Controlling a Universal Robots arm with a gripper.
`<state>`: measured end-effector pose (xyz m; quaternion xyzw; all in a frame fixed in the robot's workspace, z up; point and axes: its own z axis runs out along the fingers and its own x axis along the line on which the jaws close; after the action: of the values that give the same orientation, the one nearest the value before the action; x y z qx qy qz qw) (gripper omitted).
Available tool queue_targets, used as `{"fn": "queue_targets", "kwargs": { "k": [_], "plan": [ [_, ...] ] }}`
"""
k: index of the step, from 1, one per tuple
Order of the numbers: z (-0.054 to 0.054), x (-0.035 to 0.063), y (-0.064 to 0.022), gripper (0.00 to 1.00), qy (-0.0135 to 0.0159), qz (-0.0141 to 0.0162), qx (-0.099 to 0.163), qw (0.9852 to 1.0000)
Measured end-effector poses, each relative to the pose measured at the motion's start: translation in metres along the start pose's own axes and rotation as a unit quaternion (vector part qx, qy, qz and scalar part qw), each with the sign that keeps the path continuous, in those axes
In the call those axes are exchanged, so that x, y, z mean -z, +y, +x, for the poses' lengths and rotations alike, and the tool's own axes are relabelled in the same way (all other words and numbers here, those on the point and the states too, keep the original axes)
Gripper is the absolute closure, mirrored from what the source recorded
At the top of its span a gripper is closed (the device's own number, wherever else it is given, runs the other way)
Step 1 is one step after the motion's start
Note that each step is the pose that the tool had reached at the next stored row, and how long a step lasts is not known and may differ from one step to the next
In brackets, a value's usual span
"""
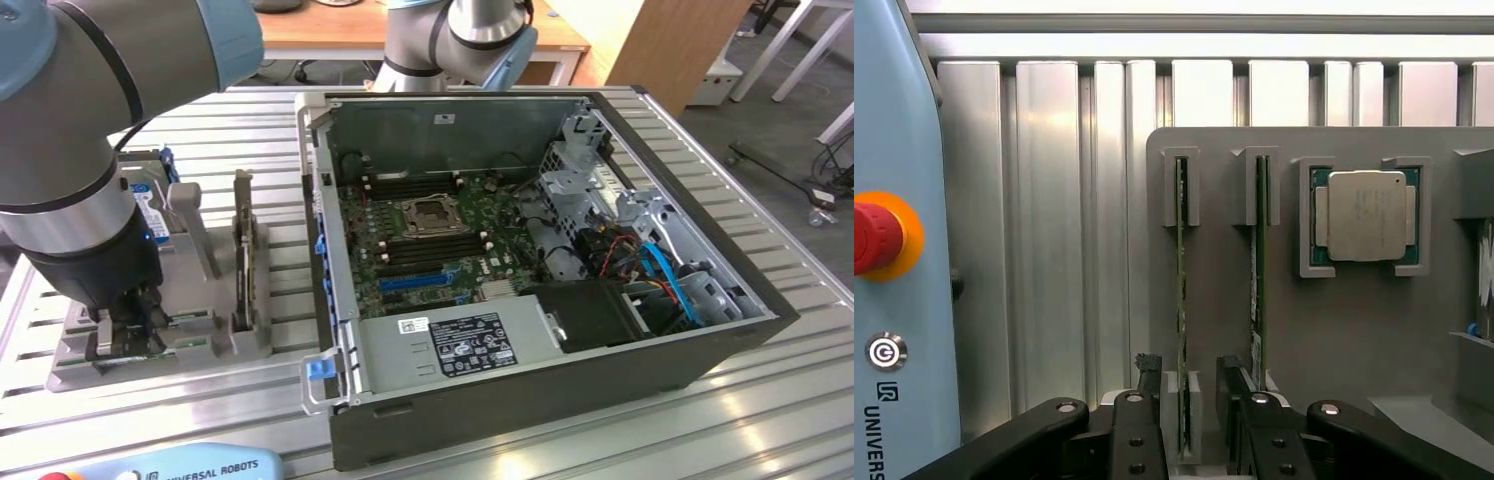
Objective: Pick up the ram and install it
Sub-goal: 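Pick up the ram and move it above insertion slot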
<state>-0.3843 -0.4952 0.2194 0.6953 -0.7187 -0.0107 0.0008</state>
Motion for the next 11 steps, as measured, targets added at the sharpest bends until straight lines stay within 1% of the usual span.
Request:
{"fn": "queue_targets", "kwargs": {
  "k": [11],
  "plan": [
    [0.0000,-0.0017,-0.0001,0.64,-0.0001,0.0001,0.000,1.0000]
  ]
}}
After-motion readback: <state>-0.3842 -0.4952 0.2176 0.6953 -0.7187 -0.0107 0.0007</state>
